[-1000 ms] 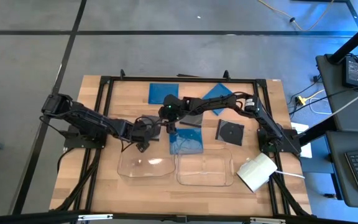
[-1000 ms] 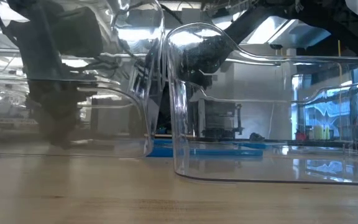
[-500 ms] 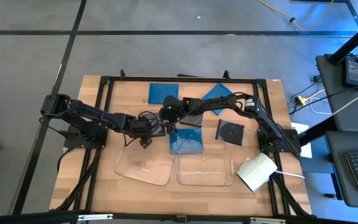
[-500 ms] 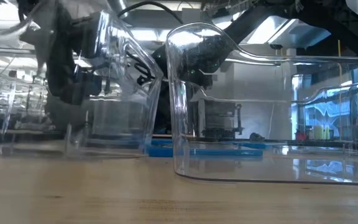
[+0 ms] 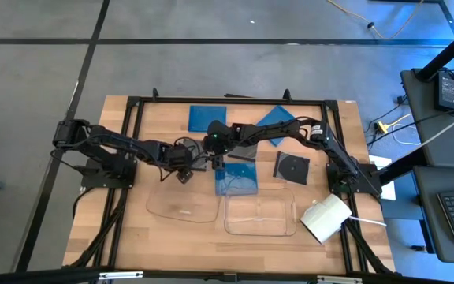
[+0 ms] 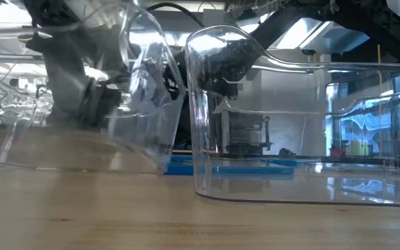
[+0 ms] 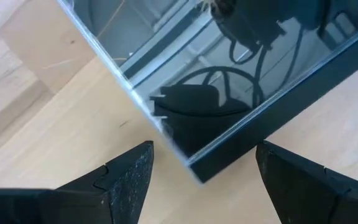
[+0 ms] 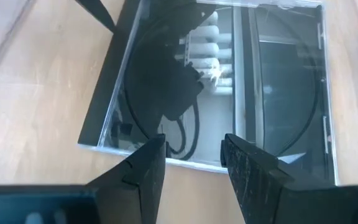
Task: Pick & place jewel cases by type
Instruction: Put the left black CD case into the left transparent bin
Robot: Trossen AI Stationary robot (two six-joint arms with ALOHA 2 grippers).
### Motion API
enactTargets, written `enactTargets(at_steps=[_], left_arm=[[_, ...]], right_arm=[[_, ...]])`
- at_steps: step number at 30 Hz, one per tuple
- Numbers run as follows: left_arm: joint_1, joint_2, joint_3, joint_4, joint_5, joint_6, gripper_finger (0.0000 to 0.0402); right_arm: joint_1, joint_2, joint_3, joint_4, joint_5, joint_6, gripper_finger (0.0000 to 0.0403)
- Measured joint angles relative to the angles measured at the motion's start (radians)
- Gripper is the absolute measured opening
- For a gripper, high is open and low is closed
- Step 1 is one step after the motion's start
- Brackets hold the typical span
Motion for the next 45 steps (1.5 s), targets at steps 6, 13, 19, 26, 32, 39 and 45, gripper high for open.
enactTargets(at_steps=[6,13,19,26,32,39,45], left_arm=[[0.027,-0.001,0.001,0.010,0.089,0.018,0.0278],[0.093,-0.003,0.003,0.009,0.157,0.018,0.0278],[0.139,-0.003,0.004,0.010,0.213,0.017,0.0278],[0.150,-0.003,0.004,0.009,0.231,0.017,0.0278],[0.149,-0.002,0.004,-0.005,0.203,0.016,0.0278],[0.180,-0.002,0.004,-0.010,0.205,0.017,0.0278],[0.230,-0.002,0.002,-0.013,0.197,0.056,0.0278]], right_arm=[[0.003,0.000,0.000,0.000,-0.003,-0.002,0.0168],[0.002,0.000,0.000,0.000,-0.003,-0.003,0.0168],[0.002,0.000,0.000,0.000,-0.003,0.000,0.0168],[0.002,0.000,0.000,0.000,-0.003,0.002,0.0168],[0.002,0.000,0.000,0.000,-0.003,0.003,0.0168],[0.002,0.000,0.000,0.000,0.000,0.004,0.0168],[0.002,0.000,0.000,-0.002,0.001,0.004,0.0168]])
